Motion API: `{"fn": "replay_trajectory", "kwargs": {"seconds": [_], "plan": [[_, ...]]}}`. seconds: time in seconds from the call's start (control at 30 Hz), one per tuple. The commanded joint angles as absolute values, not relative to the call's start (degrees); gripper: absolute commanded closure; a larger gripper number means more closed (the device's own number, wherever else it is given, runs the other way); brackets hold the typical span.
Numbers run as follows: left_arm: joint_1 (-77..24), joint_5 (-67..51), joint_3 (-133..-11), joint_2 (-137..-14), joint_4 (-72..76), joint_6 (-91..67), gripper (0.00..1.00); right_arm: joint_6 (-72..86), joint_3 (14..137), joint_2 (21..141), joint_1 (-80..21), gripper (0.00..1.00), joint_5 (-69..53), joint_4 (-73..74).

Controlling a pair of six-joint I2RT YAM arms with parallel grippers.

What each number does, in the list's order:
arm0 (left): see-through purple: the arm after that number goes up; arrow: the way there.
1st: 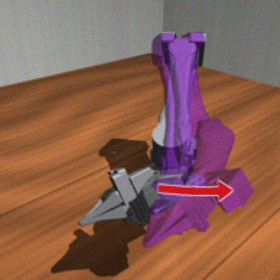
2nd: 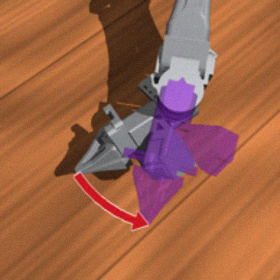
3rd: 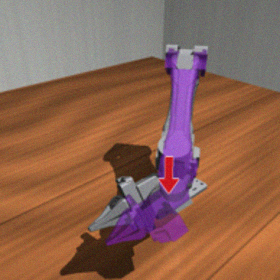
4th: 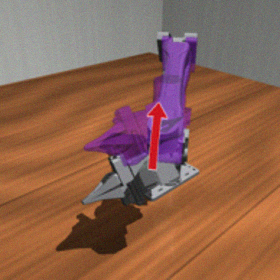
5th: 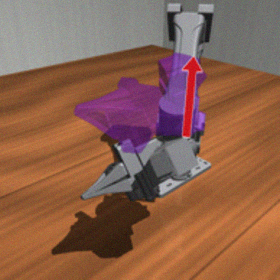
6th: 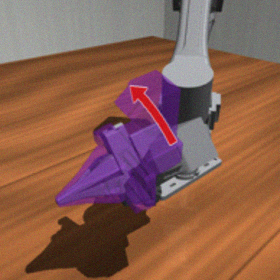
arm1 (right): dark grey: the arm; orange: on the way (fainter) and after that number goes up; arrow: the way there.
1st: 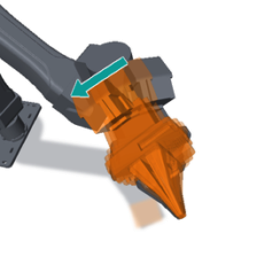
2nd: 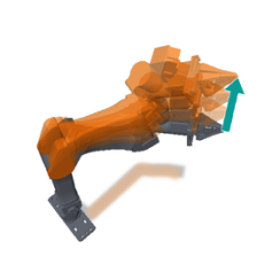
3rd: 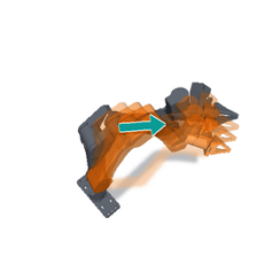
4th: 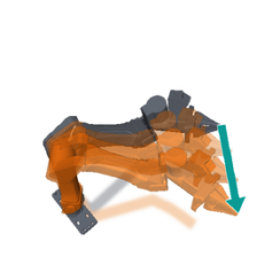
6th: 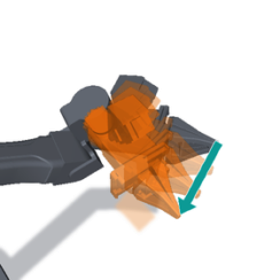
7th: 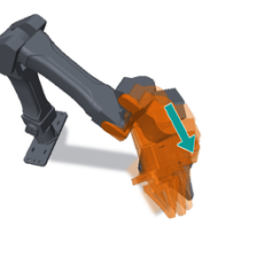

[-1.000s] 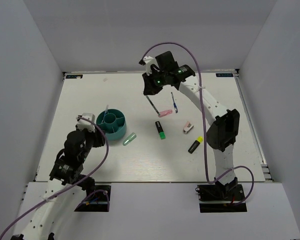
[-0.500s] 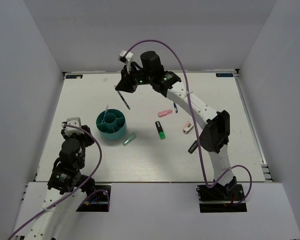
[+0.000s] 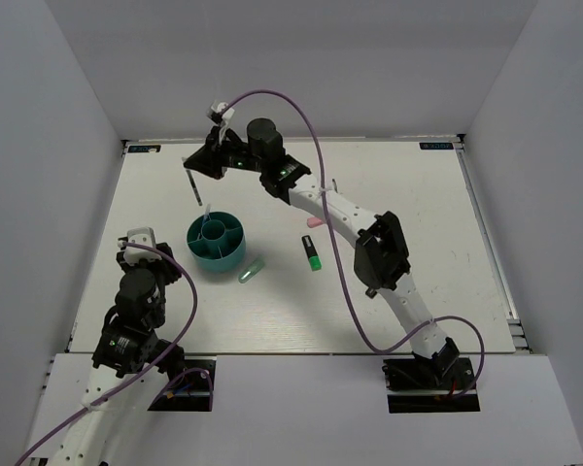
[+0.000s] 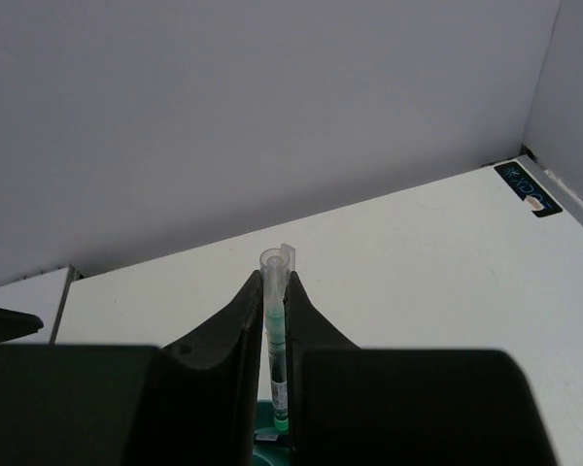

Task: Sort the stationery into containers
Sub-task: Place the pen in the storage box.

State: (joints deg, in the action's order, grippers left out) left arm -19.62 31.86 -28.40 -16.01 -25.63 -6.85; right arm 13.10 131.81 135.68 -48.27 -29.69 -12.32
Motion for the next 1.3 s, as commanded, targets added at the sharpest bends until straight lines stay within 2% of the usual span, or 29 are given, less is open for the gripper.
{"fn": "replay_trajectory", "kwargs": {"seconds": [0.0, 0.3, 0.47, 1.27], "plan": [[-19.4, 32.4, -28.3, -15.8, -25.3, -6.5, 0.38, 13.7, 131.9, 135.5, -50.0, 1.0, -27.9, -21.6], [-19.4, 32.3, -28.2, -15.8, -25.2, -6.5, 0.38, 16.3, 125.5, 135.4, -50.6, 1.0, -27.7, -26.0], [-19.4, 32.1, -28.4, -15.7, -25.5, -6.8, 0.38, 15.9, 117.6, 133.7, -51.3, 1.0, -28.0, -29.3], [-19.4, 32.0, -28.3, -15.6, -25.4, -6.6, 0.38, 15.8, 112.7, 134.1, -51.1, 1.0, -26.8, -30.4]]}}
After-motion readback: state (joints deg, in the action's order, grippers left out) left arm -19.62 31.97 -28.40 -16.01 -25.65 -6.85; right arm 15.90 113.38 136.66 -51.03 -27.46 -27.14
